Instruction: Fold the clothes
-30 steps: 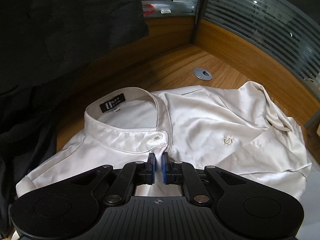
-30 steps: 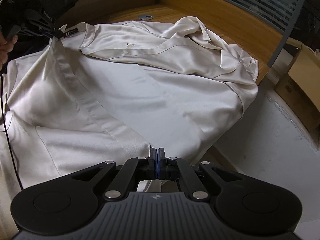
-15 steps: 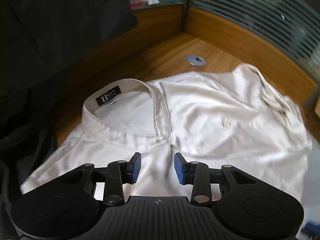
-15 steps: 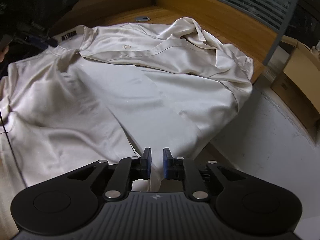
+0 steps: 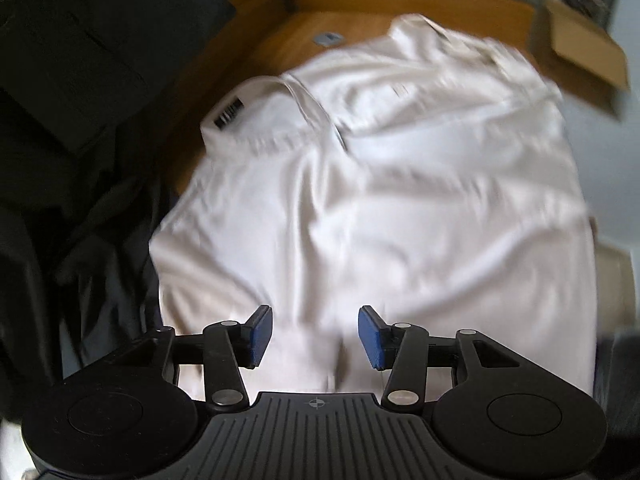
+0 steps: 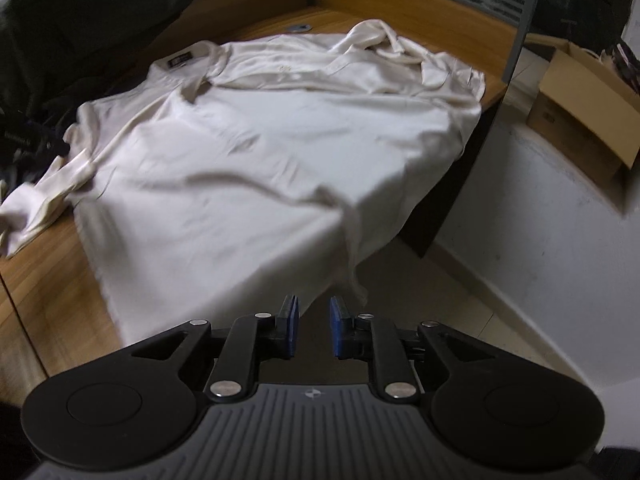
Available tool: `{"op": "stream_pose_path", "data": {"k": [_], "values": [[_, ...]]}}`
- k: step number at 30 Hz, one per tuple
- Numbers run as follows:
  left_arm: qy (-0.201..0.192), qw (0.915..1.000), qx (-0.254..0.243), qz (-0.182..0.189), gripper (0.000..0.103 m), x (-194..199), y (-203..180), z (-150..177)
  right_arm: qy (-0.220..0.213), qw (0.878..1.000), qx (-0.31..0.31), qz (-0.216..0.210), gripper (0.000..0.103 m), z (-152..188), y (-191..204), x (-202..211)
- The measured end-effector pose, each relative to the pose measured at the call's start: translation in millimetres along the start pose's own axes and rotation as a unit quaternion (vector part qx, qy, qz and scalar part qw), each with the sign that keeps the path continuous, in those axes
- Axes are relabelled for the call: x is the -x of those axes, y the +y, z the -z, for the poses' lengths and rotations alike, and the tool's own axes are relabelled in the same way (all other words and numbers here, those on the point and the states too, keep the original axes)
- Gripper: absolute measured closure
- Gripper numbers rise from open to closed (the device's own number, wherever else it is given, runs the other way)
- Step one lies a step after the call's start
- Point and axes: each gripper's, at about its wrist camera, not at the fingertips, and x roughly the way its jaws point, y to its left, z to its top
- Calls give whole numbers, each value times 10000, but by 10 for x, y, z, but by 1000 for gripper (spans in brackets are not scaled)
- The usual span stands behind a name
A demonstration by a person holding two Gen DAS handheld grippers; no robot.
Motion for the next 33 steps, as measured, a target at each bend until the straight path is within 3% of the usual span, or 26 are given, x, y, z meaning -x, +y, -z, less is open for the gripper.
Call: {"op": "stream_pose_path", "data": {"k": [5, 12, 14, 22, 23, 24, 25, 29, 33], "values": [[291, 9990, -269, -190, 48, -93, -141, 464, 94, 9993, 46, -345, 81, 411, 310, 21], [299, 9980, -76, -555, 49, -309, -159, 671, 352, 9956, 268, -825, 77, 789, 936, -289], [264, 9975, -131, -638, 56, -351, -164, 706, 381, 9949, 403, -839, 76, 848, 1102, -397], [70, 9948, -296, -967, 65, -471, -139, 774, 527, 9967, 489, -384, 76, 957, 1298, -765], [44, 9943, -338, -1008, 69, -482, -136, 777, 540, 9969, 445, -349, 79, 966, 1286, -784], [32, 9939, -376, -1033, 81, -494, -131, 783, 546, 9972, 414, -307, 93, 976, 1273, -792], [23, 9936, -371, -1067, 91, -492, -127, 784, 537, 9974, 413, -250, 101, 985, 1258, -774], [-163, 9921, -212, -1224, 97, -349, -114, 765, 351, 9981, 503, 76, 102, 974, 1157, -538], [-374, 9907, -245, -1284, 98, -74, -101, 701, 188, 9972, 707, 173, 102, 888, 1110, -46]]}}
